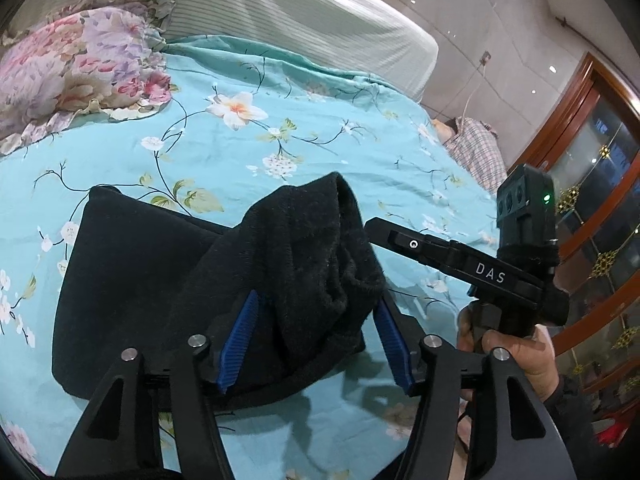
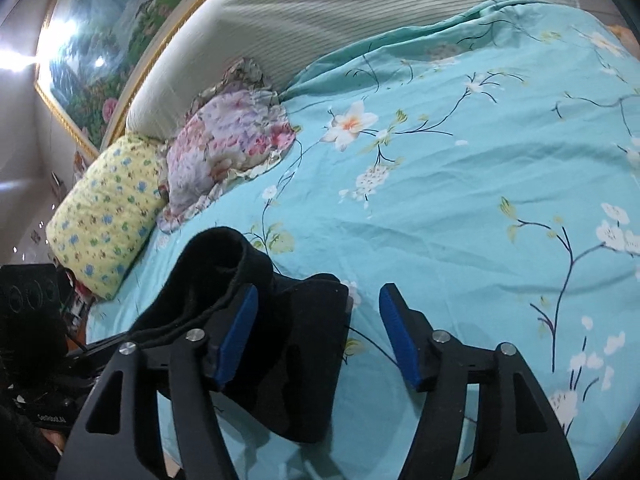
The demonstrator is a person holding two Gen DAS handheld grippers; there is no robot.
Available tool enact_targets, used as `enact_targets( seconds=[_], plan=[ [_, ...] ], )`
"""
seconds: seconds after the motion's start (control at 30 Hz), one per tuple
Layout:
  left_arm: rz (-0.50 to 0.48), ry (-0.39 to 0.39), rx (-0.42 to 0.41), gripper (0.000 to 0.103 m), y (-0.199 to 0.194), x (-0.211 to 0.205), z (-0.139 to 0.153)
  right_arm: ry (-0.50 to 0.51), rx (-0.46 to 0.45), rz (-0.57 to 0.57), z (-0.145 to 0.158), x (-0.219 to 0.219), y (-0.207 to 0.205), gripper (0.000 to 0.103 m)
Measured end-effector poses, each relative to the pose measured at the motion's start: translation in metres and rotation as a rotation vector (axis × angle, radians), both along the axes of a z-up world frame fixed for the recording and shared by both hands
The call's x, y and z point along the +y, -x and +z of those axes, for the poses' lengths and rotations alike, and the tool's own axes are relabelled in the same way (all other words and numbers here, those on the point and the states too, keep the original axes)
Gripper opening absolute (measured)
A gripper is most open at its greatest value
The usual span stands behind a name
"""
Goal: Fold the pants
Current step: 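Lower the pants and open both grippers above the bundle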
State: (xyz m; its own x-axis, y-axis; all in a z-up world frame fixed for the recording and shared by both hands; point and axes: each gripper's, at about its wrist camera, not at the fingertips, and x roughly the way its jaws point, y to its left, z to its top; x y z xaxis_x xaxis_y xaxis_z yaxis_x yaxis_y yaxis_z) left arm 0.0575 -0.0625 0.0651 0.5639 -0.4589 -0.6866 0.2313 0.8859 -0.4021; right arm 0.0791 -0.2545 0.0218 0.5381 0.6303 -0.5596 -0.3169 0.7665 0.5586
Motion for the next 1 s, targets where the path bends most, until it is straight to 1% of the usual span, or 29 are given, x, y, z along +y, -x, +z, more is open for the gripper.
enact_targets(
  seconds=[0.07, 0.1, 0.17, 0.3, 0.57, 0.8, 1.0],
  plan=[
    [-0.012, 0.016, -0.01, 0.064, 0.003, 0.0, 0.004, -0.009, 0.006, -0.018, 0.001, -0.002, 0.004, 0.074],
    [-0.016, 0.017, -0.019, 0.067, 0.005, 0.0, 0.006, -0.016, 0.008, -0.024, 0.001, -0.003, 0.005, 0.075],
    [-0.018, 0.016, -0.039, 0.069, 0.007, -0.001, 0.01, -0.029, 0.013, -0.036, 0.002, -0.004, 0.007, 0.077],
    [0.002, 0.02, -0.052, 0.069, 0.007, 0.007, 0.015, -0.037, 0.024, -0.056, 0.004, -0.004, 0.011, 0.079],
    [0.106, 0.033, -0.029, 0.069, 0.004, 0.049, 0.01, -0.034, 0.031, -0.06, 0.006, -0.003, 0.015, 0.084],
    [0.169, 0.044, -0.014, 0.07, 0.006, 0.079, 0.004, -0.028, 0.03, -0.045, 0.01, 0.013, 0.029, 0.086],
    [0.201, 0.046, -0.006, 0.07, 0.008, 0.093, 0.0, -0.023, 0.037, -0.031, 0.011, 0.026, 0.037, 0.086]
  ],
)
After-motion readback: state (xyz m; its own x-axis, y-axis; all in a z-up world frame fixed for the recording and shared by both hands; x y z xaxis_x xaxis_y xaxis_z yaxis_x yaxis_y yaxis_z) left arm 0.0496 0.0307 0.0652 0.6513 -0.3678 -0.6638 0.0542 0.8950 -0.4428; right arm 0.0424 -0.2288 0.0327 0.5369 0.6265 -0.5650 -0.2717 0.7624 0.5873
